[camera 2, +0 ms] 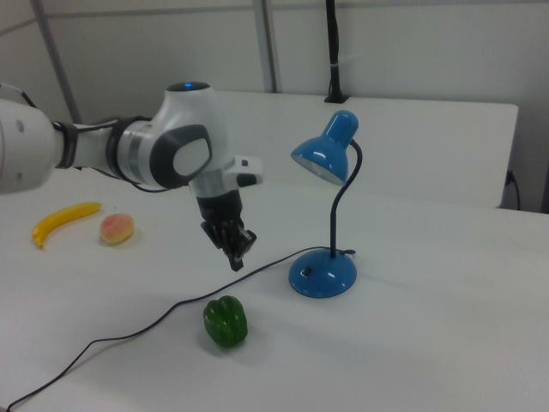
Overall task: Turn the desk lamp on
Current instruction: 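Move the gripper over the blue lamp base toward its switch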
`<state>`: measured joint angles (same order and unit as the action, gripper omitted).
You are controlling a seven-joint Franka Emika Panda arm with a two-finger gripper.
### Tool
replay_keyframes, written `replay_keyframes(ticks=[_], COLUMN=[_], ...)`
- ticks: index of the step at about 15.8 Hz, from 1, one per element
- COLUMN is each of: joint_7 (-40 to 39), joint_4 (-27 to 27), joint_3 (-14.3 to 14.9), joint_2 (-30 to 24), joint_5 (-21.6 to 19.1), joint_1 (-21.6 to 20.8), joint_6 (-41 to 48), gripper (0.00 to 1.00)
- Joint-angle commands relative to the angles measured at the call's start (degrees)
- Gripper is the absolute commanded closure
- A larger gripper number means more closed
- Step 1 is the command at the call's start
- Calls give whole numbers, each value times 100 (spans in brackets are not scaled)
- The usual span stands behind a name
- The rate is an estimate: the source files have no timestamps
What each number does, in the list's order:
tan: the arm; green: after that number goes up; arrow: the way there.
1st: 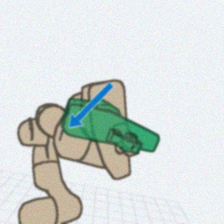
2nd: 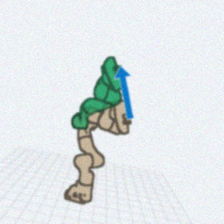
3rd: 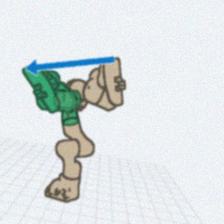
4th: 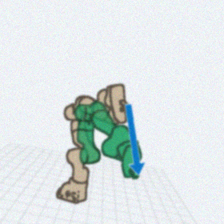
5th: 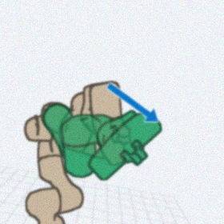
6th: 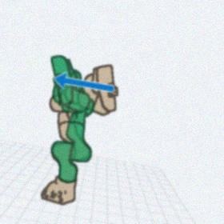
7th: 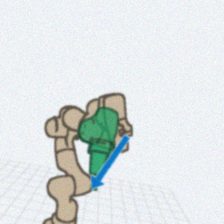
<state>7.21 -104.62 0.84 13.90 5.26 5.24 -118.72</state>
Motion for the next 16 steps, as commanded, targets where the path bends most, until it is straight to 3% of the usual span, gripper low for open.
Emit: replay_keyframes(ticks=[1,16], joint_7=[114,105], joint_4=[-67,3], joint_3=[13,13], joint_2=[280,860], joint_5=[54,71], joint_1=[118,548], joint_6=[-457,-2373], gripper=[100,100])
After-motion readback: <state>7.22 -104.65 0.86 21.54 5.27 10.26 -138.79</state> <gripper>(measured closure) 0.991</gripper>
